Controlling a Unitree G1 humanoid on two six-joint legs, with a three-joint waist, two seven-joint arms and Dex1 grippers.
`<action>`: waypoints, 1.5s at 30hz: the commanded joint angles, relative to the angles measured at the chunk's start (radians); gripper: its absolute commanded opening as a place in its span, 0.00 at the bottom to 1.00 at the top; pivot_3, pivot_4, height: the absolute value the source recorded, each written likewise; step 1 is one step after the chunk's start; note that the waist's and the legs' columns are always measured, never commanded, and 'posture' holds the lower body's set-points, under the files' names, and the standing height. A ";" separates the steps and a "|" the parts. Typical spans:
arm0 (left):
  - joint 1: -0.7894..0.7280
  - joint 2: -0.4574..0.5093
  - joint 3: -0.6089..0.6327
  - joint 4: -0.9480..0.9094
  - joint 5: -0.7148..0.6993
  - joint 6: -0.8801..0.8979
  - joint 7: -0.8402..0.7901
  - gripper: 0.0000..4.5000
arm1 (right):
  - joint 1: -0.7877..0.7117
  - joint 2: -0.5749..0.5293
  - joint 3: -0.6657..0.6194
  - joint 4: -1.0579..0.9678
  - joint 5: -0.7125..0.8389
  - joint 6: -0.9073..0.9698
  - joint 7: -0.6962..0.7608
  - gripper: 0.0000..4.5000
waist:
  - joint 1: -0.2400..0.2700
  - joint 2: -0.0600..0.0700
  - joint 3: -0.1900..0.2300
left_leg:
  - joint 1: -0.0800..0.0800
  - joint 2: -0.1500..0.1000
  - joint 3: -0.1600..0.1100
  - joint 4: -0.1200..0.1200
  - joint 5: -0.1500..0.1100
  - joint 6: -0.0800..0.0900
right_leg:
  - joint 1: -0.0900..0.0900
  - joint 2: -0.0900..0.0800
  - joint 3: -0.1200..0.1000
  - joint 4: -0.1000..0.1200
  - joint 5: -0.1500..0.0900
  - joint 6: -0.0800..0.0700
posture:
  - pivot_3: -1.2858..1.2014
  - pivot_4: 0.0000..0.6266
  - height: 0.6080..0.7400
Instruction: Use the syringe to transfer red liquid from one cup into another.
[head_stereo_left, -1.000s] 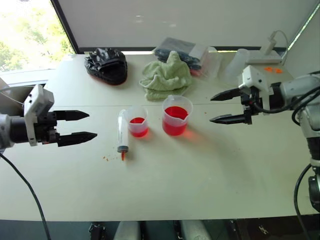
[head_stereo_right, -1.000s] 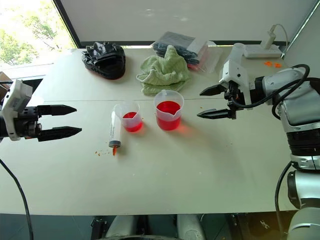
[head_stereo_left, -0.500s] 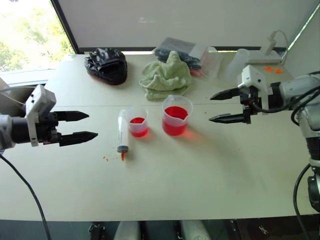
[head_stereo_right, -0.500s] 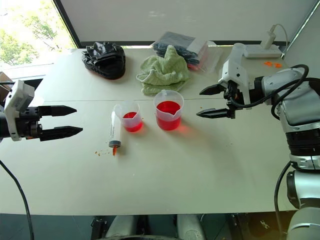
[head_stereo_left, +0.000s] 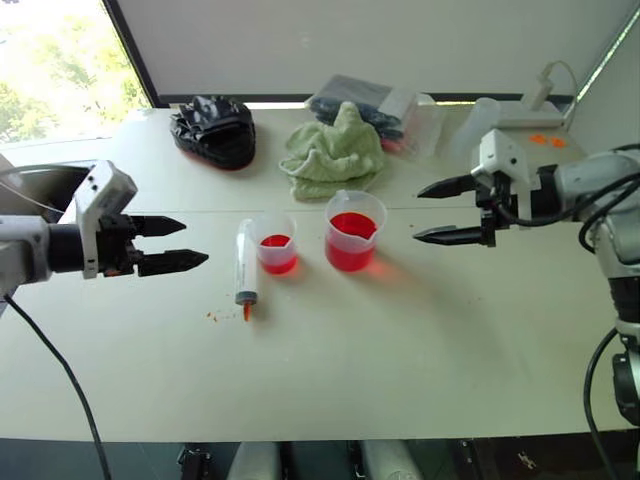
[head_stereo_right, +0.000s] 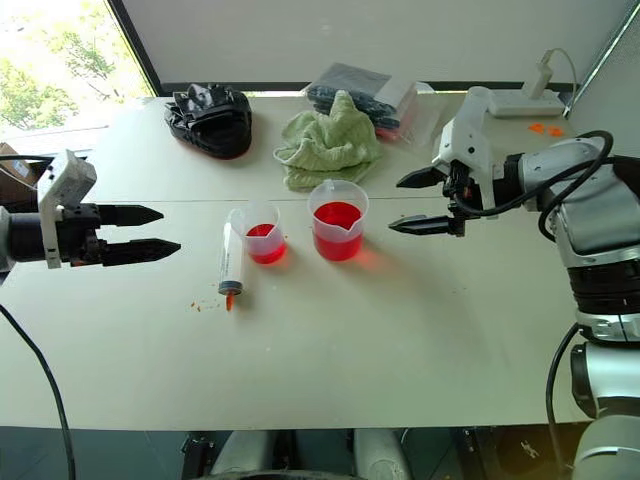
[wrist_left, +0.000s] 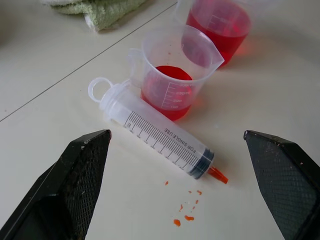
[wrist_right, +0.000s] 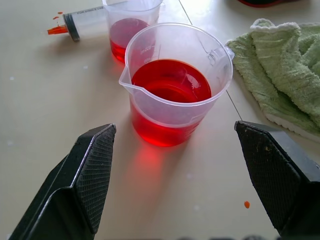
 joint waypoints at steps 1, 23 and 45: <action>-0.143 -0.020 -0.102 0.012 -0.020 0.206 0.059 0.99 | 0.018 -0.006 -0.053 -0.049 0.022 0.007 -0.026 0.89 | 0.000 0.000 0.000 | 0.000 -0.001 0.000 0.000 0.000 0.000 | 0.000 0.000 0.000 0.000 0.000 0.000 | 0.52 0.24 0.88; -0.580 -0.248 -0.605 0.488 0.145 0.531 0.174 0.99 | 0.261 -0.020 -0.198 -0.298 0.112 0.110 -0.205 0.89 | 0.005 0.000 0.000 | 0.000 -0.001 -0.001 0.005 0.001 -0.001 | 0.000 0.000 0.001 0.008 0.000 0.000 | 0.52 0.24 0.88; -0.611 -0.457 -0.609 0.597 0.299 0.531 0.368 0.99 | 0.257 -0.039 -0.187 -0.311 0.130 0.131 -0.219 0.89 | 0.023 0.000 0.000 | -0.001 -0.001 -0.002 0.014 -0.001 0.002 | 0.001 0.000 0.001 0.011 0.000 0.000 | 0.52 0.24 0.88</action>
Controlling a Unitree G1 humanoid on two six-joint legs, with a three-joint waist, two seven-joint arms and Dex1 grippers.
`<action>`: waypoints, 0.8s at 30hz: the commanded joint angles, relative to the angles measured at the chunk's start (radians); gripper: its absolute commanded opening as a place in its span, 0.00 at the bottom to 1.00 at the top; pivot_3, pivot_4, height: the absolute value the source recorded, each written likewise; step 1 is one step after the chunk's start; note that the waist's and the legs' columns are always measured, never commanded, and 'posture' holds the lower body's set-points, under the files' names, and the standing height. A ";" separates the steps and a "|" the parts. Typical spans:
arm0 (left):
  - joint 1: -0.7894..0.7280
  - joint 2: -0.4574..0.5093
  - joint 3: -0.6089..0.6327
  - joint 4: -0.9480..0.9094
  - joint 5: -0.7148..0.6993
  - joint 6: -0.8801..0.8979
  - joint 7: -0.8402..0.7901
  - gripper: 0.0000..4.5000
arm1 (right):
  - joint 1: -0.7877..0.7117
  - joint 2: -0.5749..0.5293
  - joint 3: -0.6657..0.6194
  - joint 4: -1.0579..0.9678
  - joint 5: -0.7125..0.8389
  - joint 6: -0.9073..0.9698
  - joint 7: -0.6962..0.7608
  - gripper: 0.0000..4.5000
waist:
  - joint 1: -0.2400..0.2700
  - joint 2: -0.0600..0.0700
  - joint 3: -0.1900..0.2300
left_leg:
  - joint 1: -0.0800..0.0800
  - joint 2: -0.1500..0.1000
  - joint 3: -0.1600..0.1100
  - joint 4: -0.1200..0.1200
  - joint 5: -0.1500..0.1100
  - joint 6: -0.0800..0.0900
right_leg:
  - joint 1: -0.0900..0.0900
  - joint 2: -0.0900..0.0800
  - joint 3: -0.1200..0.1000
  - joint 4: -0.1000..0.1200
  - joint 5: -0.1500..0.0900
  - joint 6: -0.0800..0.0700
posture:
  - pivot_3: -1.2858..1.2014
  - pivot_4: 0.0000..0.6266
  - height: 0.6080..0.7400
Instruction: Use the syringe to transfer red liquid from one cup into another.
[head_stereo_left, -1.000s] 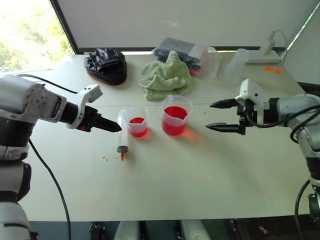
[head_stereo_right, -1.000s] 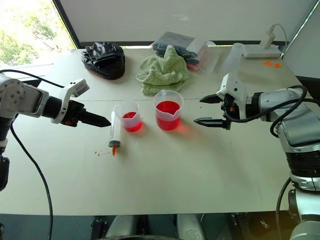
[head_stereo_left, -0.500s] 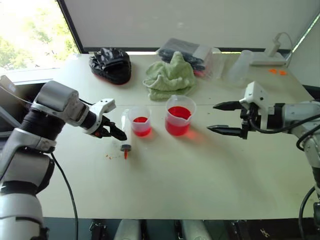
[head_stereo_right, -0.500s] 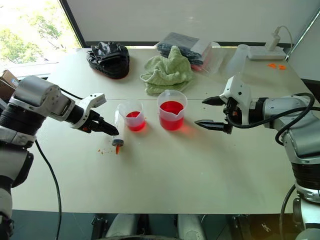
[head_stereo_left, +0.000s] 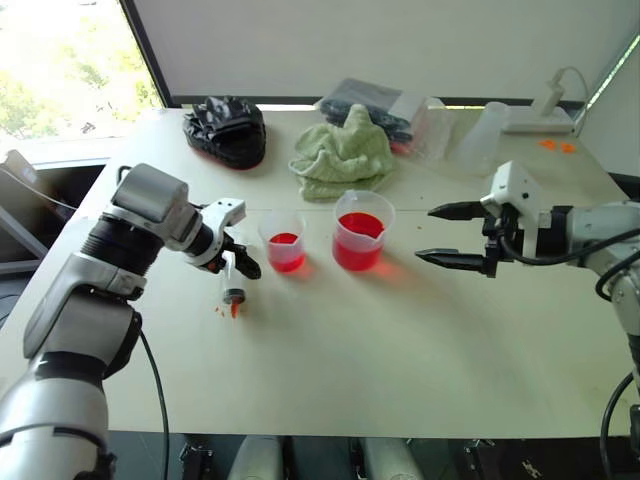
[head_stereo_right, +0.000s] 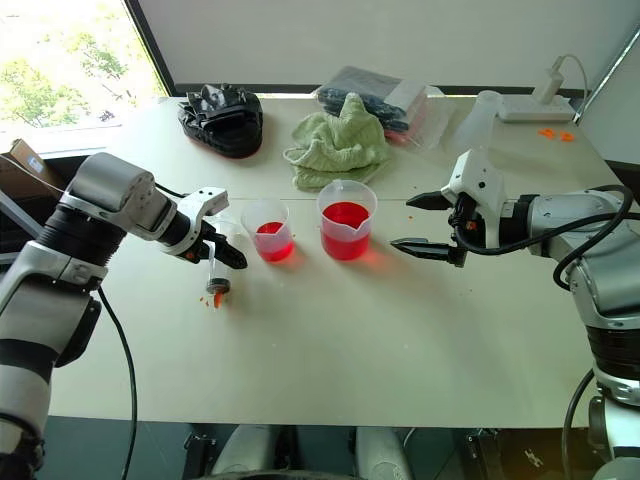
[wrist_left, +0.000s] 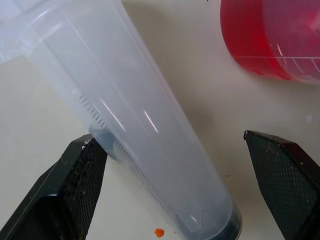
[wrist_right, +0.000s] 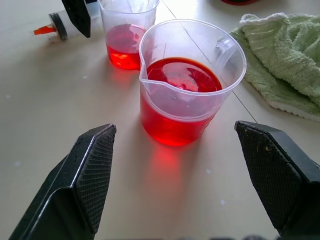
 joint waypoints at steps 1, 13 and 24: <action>-0.007 -0.005 0.002 -0.009 0.029 0.008 0.027 0.99 | -0.020 -0.020 -0.014 -0.027 0.013 -0.004 0.002 0.89 | 0.000 0.000 0.000 | 0.000 0.000 0.000 0.000 0.000 0.000 | 0.000 0.000 0.000 0.000 0.000 0.000 | 0.52 0.24 0.88; 0.026 0.038 0.063 0.017 0.094 0.007 0.106 0.99 | -0.035 -0.018 -0.002 -0.011 0.001 -0.015 0.002 0.89 | -0.004 0.000 0.000 | 0.001 0.001 -0.001 0.000 0.000 0.000 | 0.000 0.001 0.000 0.000 0.000 0.000 | 0.52 0.24 0.88; 0.047 -0.159 0.436 0.117 0.020 0.008 0.540 0.99 | -0.061 -0.016 0.029 0.013 -0.014 -0.034 0.005 0.89 | 0.004 0.000 0.000 | 0.001 -0.001 -0.001 0.001 0.000 0.000 | 0.001 -0.001 0.000 0.001 0.000 0.000 | 0.52 0.24 0.88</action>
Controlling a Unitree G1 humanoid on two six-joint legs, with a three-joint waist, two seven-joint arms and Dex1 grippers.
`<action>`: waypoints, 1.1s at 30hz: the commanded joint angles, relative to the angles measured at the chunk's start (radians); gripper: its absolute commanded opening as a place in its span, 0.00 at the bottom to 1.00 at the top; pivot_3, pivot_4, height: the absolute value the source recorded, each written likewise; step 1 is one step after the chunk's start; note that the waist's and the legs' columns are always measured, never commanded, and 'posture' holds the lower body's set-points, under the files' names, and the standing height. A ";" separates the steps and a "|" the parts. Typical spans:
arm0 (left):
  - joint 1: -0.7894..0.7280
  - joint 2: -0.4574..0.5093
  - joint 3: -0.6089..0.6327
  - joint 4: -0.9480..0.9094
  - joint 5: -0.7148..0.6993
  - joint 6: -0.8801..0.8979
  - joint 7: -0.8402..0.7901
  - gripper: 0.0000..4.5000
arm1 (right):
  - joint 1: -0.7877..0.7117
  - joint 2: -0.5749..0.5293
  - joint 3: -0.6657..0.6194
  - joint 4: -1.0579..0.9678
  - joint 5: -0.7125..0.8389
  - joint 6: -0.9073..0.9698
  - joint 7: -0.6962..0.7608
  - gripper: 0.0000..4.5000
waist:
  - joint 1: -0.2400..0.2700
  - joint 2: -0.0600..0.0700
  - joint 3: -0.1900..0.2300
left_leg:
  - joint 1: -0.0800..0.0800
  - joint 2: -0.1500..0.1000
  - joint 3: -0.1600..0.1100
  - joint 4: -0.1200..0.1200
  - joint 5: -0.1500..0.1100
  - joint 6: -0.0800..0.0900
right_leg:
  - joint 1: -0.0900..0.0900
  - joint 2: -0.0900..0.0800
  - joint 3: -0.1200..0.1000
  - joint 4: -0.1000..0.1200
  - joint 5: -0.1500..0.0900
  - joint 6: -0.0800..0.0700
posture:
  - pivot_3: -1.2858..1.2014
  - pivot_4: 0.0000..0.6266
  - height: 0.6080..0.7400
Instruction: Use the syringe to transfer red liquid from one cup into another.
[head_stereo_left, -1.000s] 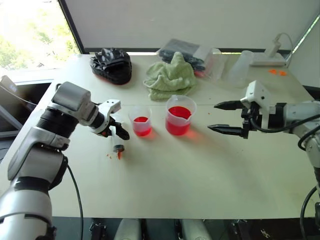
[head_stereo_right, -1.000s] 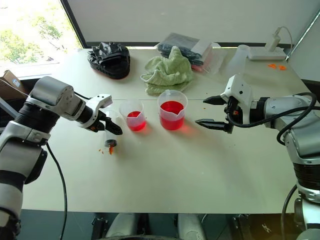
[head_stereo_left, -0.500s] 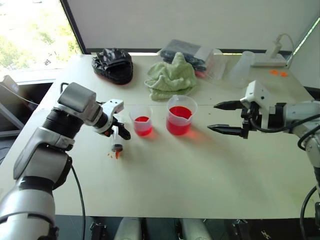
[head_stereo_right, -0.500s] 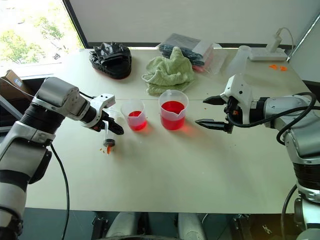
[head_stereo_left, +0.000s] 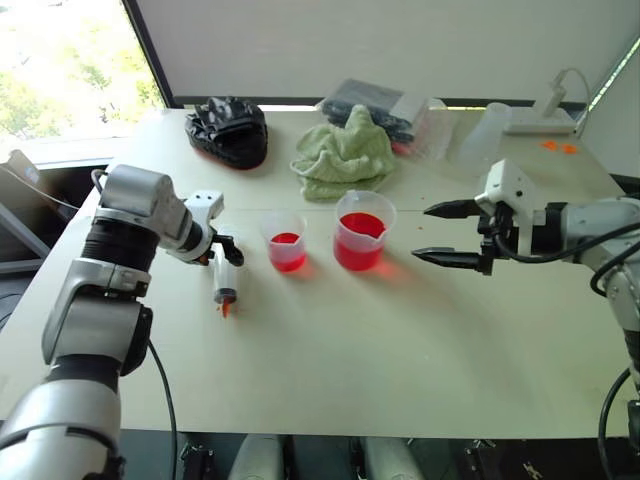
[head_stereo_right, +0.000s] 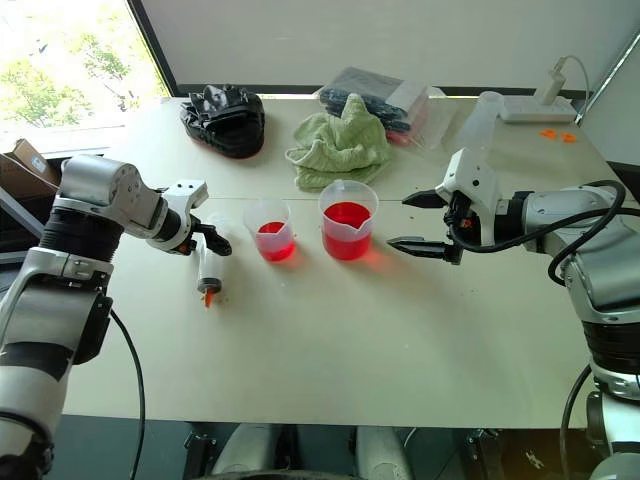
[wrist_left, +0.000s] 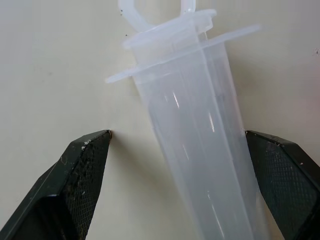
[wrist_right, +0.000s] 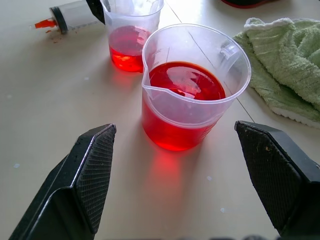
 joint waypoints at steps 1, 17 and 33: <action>0.032 -0.051 0.128 -0.005 -0.035 0.008 0.165 0.99 | -0.032 -0.014 -0.007 -0.003 -0.008 -0.022 -0.001 0.89 | 0.000 0.000 0.000 | 0.000 0.000 0.000 0.000 0.000 0.000 | 0.000 0.000 0.000 0.000 0.000 0.000 | 0.52 0.24 0.88; -0.006 -0.146 0.392 0.065 -0.426 0.008 0.781 0.99 | -0.043 -0.006 0.017 0.019 -0.030 -0.053 0.010 0.89 | 0.002 0.000 -0.001 | 0.001 0.000 0.000 0.001 0.001 -0.001 | 0.001 -0.001 0.000 0.001 0.000 0.001 | 0.52 0.24 0.88; -0.130 -0.085 0.333 0.269 -0.570 0.008 0.893 0.99 | -0.047 -0.007 0.024 0.037 -0.046 -0.077 0.016 0.89 | -0.005 -0.001 0.000 | 0.000 0.000 -0.001 0.000 0.001 -0.002 | 0.001 0.000 -0.001 0.000 0.000 0.001 | 0.52 0.24 0.88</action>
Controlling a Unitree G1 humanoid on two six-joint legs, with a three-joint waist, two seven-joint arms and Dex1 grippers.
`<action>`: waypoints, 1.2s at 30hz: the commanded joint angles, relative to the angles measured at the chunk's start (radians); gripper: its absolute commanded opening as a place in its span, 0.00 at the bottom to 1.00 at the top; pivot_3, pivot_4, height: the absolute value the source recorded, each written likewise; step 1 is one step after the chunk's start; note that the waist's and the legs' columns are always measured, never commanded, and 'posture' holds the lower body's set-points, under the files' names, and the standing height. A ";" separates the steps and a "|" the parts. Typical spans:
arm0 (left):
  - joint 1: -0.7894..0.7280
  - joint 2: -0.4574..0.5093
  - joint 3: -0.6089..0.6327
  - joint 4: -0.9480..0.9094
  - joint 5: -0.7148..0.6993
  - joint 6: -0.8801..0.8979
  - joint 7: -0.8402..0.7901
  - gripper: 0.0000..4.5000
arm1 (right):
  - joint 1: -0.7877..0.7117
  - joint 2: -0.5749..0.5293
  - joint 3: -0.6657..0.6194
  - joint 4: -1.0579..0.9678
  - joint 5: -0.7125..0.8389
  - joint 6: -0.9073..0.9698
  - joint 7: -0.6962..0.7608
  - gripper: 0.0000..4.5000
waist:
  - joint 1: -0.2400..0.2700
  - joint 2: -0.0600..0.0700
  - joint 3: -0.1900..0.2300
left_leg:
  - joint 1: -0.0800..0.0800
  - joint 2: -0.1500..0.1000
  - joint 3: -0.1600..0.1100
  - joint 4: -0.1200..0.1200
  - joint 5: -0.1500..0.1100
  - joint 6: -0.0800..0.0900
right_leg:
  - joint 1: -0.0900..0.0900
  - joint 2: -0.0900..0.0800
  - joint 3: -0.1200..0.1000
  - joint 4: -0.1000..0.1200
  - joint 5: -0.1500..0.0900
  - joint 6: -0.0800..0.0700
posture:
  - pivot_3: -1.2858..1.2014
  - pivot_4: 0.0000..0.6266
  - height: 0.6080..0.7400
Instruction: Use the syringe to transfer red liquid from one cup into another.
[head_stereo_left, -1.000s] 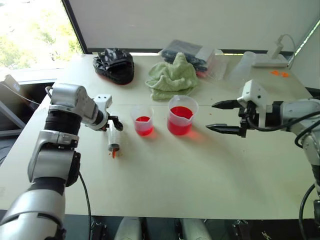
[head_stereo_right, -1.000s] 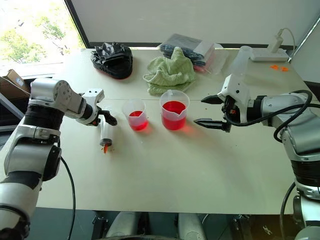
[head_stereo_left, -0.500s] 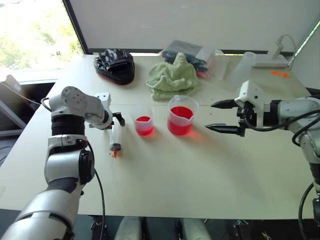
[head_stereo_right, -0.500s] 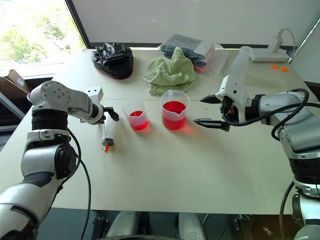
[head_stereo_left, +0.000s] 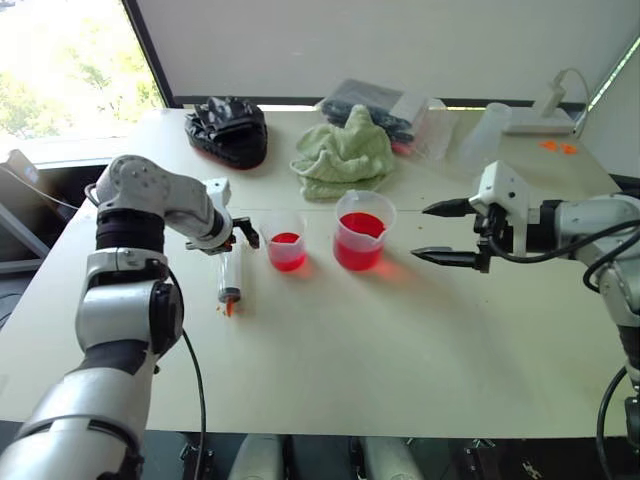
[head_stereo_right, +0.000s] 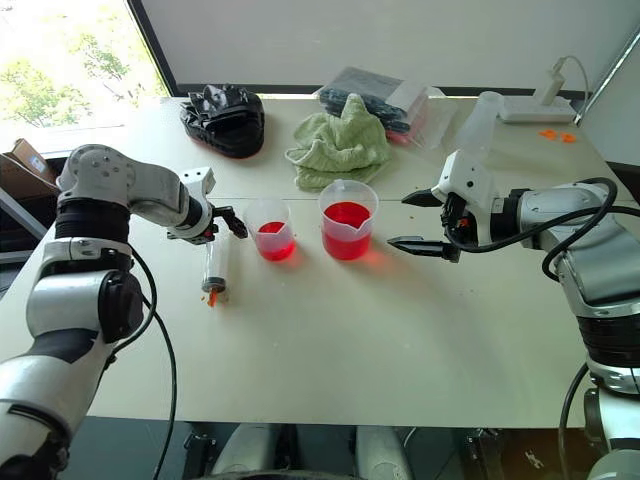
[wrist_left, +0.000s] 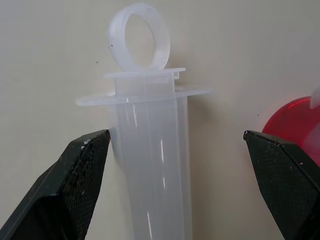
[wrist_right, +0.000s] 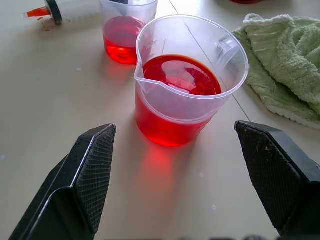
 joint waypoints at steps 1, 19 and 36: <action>-0.032 0.014 0.010 0.043 -0.040 0.008 0.046 0.99 | -0.026 -0.009 -0.013 -0.005 -0.004 -0.018 0.002 0.89 | -0.001 0.000 0.000 | 0.000 0.000 0.000 0.000 0.000 0.000 | 0.000 0.000 0.000 0.000 0.000 0.000 | 0.52 0.24 0.88; -0.027 -0.009 0.148 0.158 -0.219 0.008 0.383 0.99 | -0.027 0.001 0.003 0.012 -0.031 -0.046 0.003 0.89 | 0.000 0.000 0.000 | 0.000 0.000 0.000 0.000 0.000 0.000 | 0.000 0.000 0.000 0.000 0.000 0.000 | 0.52 0.24 0.88; 0.129 -0.050 0.182 -0.011 -0.549 0.008 0.727 0.99 | -0.030 -0.001 0.011 0.026 -0.042 -0.065 0.005 0.89 | -0.002 0.000 0.000 | 0.000 0.000 0.000 0.000 0.000 -0.001 | 0.000 -0.001 0.000 0.000 0.000 0.000 | 0.52 0.24 0.88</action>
